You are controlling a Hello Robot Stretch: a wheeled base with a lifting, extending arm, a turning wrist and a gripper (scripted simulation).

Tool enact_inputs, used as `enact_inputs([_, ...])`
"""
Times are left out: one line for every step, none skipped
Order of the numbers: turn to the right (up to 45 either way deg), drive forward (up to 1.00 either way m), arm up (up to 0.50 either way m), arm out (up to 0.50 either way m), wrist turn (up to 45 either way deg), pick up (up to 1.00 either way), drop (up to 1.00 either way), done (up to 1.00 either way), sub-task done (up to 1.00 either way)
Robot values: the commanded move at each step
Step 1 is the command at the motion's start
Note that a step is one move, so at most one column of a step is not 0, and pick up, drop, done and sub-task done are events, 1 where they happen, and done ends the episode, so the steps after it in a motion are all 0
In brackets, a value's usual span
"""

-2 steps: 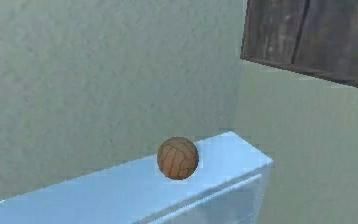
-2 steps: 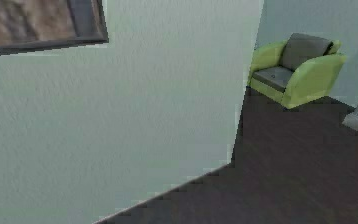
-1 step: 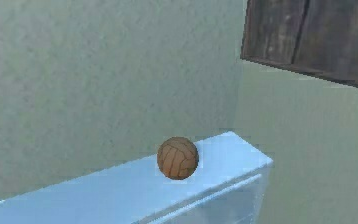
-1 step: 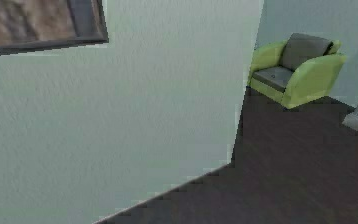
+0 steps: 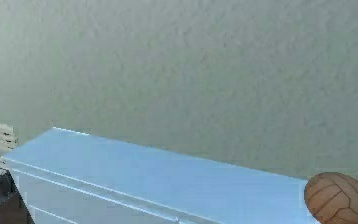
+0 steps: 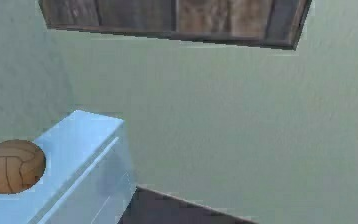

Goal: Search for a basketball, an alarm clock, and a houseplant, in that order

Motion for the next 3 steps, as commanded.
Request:
enact_inputs([-45.0,0.00,0.00,0.00,0.0,0.00,0.00,0.00,0.00])
enact_inputs([-36.0,0.00,0.00,0.00,0.0,0.00,0.00,0.00,0.00])
enact_inputs([0.0,1.00,0.00,0.00,0.0,0.00,0.00,0.00,0.00])
